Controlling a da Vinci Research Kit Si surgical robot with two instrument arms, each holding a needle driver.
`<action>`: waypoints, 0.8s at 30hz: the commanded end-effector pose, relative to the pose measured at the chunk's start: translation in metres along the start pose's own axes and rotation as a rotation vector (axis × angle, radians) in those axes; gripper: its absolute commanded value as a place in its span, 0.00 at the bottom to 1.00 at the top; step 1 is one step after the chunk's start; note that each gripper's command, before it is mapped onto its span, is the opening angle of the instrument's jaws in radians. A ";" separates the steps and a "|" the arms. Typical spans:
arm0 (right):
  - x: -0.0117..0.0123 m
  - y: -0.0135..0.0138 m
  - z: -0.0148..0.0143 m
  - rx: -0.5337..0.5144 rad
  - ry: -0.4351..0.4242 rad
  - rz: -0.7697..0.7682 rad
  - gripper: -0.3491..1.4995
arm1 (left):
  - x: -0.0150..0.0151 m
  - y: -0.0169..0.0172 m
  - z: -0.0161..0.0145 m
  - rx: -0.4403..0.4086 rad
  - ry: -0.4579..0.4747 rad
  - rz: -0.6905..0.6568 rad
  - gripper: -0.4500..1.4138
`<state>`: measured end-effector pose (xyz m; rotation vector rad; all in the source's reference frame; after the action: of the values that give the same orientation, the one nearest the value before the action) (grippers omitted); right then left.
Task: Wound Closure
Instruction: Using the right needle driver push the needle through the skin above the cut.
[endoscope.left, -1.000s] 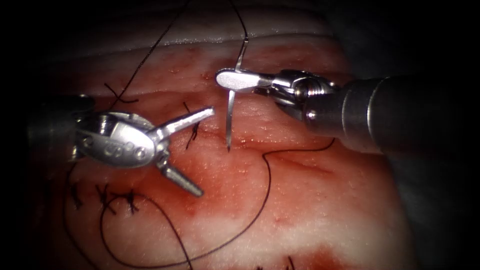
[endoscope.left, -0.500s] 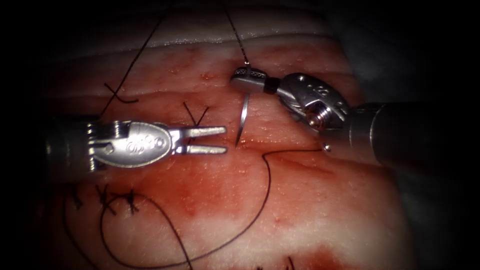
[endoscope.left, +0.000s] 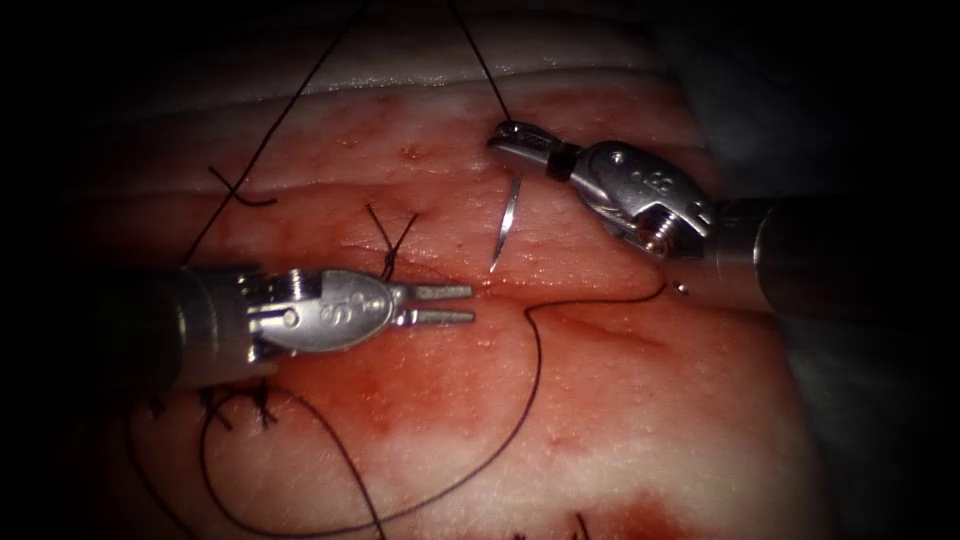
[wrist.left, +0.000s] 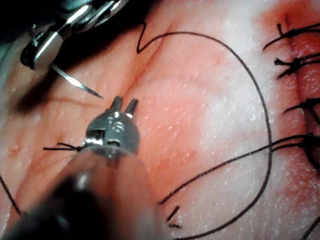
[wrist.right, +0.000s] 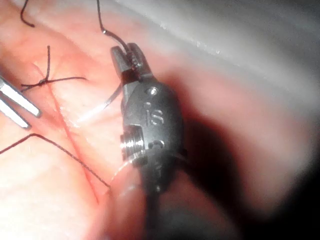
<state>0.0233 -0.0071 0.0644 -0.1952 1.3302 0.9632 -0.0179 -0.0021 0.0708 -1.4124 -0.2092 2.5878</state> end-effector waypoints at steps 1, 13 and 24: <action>-0.0004 -0.0003 0.0013 0.003 0.008 -0.023 0.00 | -0.0007 -0.0003 0.0010 -0.005 -0.023 -0.001 0.18; -0.0005 -0.0007 0.0027 -0.001 0.032 -0.224 0.00 | -0.0069 -0.0006 0.0019 -0.044 -0.252 -0.026 0.20; -0.0007 -0.0006 0.0028 -0.012 0.057 -0.282 0.00 | -0.0049 0.0010 0.0015 -0.050 -0.249 -0.049 0.20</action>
<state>0.0249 -0.0064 0.0652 -0.4103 1.3042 0.7314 -0.0162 -0.0045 0.0746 -1.0795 -0.3446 2.7283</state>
